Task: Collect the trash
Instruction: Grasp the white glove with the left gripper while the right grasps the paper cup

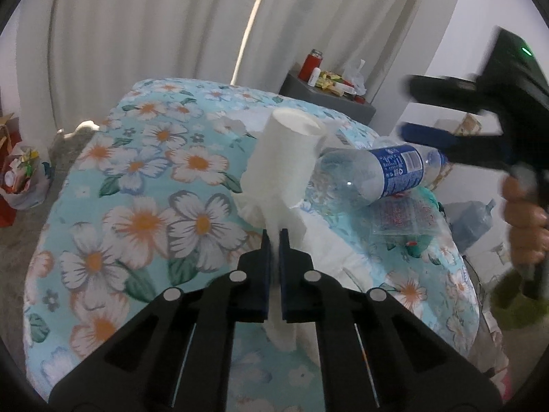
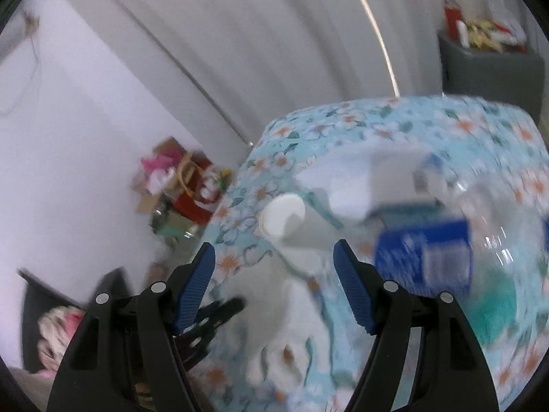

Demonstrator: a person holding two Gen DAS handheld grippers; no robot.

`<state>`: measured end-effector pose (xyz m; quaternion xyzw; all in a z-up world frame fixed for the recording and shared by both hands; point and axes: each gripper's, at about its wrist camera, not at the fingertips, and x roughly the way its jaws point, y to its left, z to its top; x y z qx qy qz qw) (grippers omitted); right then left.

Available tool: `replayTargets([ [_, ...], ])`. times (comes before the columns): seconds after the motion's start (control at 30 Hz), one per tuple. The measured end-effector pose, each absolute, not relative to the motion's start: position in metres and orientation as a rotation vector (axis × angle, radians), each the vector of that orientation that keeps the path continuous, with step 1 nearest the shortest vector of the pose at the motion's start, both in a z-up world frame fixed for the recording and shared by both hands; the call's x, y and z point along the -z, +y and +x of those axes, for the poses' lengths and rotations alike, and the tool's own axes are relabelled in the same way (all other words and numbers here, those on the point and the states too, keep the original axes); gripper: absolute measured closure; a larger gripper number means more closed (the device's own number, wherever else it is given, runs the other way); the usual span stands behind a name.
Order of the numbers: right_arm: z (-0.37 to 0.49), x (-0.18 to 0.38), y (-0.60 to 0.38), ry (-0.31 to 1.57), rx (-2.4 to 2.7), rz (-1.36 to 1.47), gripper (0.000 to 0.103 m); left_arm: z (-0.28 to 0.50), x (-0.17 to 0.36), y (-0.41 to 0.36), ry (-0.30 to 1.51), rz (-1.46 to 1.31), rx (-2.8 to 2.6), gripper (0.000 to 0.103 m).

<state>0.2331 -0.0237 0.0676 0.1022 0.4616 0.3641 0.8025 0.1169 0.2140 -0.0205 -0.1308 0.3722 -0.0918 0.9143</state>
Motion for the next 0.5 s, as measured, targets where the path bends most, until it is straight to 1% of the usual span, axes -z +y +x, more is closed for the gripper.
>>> replayTargets([
  [0.17, 0.252, -0.051, 0.027, 1.016, -0.765, 0.039, 0.033, 0.104, 0.009, 0.232, 0.741, -0.278, 0.144, 0.1],
  [0.43, 0.264, -0.03, 0.056, 1.024, -0.73, -0.074, 0.033, 0.102, 0.008, 0.249, 0.738, -0.304, 0.117, 0.1],
  [0.5, 0.262, -0.029, 0.06, 1.015, -0.719, -0.1, 0.04, 0.103, 0.008, 0.25, 0.737, -0.303, 0.116, 0.1],
])
